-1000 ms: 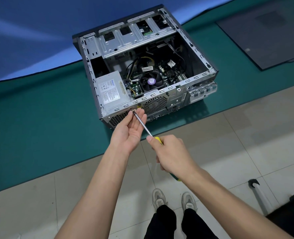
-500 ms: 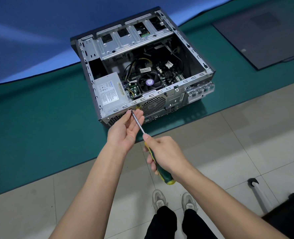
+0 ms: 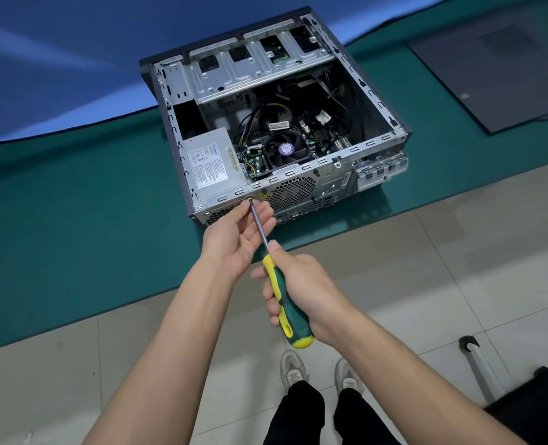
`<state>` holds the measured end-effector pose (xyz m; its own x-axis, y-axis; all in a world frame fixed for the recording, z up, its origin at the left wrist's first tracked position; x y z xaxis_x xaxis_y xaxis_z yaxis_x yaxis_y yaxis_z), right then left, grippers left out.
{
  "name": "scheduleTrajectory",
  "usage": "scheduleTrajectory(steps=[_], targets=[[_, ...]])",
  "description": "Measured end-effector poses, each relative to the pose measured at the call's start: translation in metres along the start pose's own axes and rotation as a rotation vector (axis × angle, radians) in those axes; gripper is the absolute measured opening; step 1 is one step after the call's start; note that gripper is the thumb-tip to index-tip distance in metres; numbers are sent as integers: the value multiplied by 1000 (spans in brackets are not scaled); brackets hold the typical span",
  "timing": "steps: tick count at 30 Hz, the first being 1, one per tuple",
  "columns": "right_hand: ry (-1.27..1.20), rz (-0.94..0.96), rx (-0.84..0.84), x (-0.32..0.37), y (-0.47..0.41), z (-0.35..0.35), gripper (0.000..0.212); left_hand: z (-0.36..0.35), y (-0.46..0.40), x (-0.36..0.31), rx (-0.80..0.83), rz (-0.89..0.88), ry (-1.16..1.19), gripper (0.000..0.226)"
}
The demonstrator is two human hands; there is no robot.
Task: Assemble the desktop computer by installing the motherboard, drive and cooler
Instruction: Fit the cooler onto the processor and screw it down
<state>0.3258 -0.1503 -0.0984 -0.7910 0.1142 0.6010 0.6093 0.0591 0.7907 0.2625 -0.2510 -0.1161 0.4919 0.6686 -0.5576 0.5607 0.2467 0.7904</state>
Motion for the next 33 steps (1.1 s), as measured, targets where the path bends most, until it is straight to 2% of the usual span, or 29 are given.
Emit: scheduleTrajectory(steps=[2, 5, 7, 10, 13, 17, 20, 22, 24, 26, 27, 30, 33], targets=[[-213, -153, 149, -3, 3, -4, 52, 2, 3, 0, 74, 3, -151, 26], [-292, -240, 285, -4, 1, -4, 60, 2, 5, -8, 127, -35, -351, 25], [-222, -231, 274, -6, 1, -2, 62, 1, 4, -13, 88, -87, -411, 19], [-73, -103, 128, -7, 0, 2, 41, 2, 1, -16, -16, -182, -489, 13], [-96, -18, -1, -8, -4, 7, 29, 5, -1, -15, -56, -241, -531, 14], [-276, -108, 155, -12, -4, 1, 36, 0, 5, -14, 140, -97, -633, 21], [-261, -174, 265, -13, 0, 2, 52, -1, 6, -20, 85, -152, -679, 17], [-151, -135, 237, -13, 0, 3, 52, -2, 6, -22, 21, -207, -695, 15], [-55, -44, 110, -13, -1, 5, 37, -1, 6, -21, -31, -277, -715, 16], [-86, 11, -15, -14, -4, 7, 29, 0, 7, -19, -37, -313, -723, 20], [-146, 3, -22, -16, -4, 6, 28, 0, 8, -18, -2, -285, -709, 22], [-310, -96, 106, -20, -3, 1, 30, 0, 13, -17, 151, -127, -687, 22], [-304, -156, 199, -18, 2, 1, 35, 2, 15, -21, 120, -185, -755, 19]])
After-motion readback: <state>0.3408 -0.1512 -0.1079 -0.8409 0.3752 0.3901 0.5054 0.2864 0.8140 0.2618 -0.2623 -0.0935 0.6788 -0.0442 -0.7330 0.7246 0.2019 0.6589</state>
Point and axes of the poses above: each hand's wrist, its own y-axis away from the middle knuckle, its own z-axis out of the back of the hand, x = y × z, the point moved 4 cm from there along -y, towards the middle knuckle, and after that the axes turned 13 degrees about -x, right-handed, at the moved point
